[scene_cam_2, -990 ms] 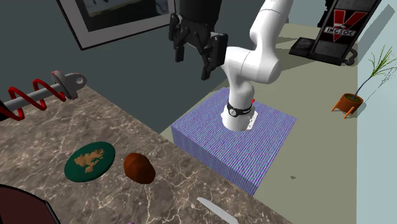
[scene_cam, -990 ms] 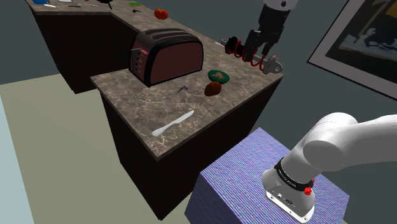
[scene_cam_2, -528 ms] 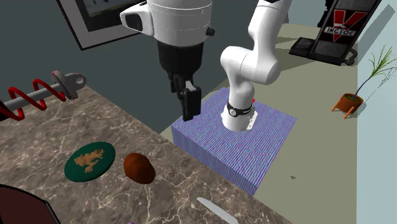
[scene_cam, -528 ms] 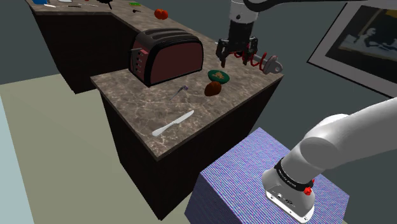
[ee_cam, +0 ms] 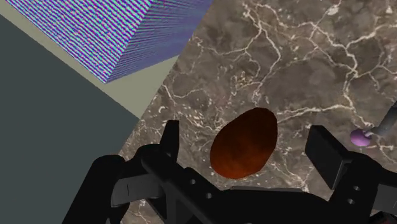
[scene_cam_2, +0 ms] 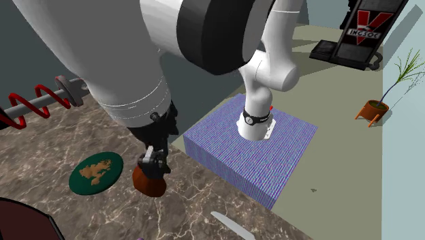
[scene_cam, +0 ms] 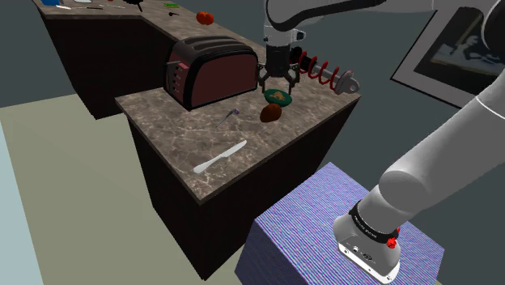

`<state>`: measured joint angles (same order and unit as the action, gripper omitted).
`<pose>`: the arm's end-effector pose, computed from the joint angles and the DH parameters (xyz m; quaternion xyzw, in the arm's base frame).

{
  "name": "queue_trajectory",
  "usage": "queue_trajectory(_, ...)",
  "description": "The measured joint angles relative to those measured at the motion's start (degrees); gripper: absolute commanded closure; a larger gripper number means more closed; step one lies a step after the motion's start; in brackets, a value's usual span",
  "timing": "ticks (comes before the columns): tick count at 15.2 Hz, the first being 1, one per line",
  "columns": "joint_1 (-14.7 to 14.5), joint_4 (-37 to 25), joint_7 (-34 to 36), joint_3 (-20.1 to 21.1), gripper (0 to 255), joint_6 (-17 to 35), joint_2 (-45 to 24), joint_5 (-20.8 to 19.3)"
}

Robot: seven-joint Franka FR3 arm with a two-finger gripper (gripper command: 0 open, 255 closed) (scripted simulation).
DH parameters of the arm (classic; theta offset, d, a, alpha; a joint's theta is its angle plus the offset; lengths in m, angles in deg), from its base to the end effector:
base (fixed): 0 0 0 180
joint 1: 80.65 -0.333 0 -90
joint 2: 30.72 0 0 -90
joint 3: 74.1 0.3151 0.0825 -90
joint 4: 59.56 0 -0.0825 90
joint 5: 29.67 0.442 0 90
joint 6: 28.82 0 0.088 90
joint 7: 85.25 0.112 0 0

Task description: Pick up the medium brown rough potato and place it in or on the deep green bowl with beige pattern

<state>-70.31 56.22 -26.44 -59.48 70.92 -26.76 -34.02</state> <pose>0.5633 0.0364 0.4365 0.8871 -0.4469 -0.0670 0.0941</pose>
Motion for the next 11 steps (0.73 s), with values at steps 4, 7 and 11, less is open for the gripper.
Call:
queue_trajectory(4,1.15,-5.72,11.53,-0.99,0,0.13,-9.14,0.22)
queue_trajectory(7,2.01,-9.36,19.03,-2.61,0,0.94,-15.57,0.87)
queue_trajectory(11,2.74,-12.81,25.79,-4.38,0,1.57,-21.24,2.01)
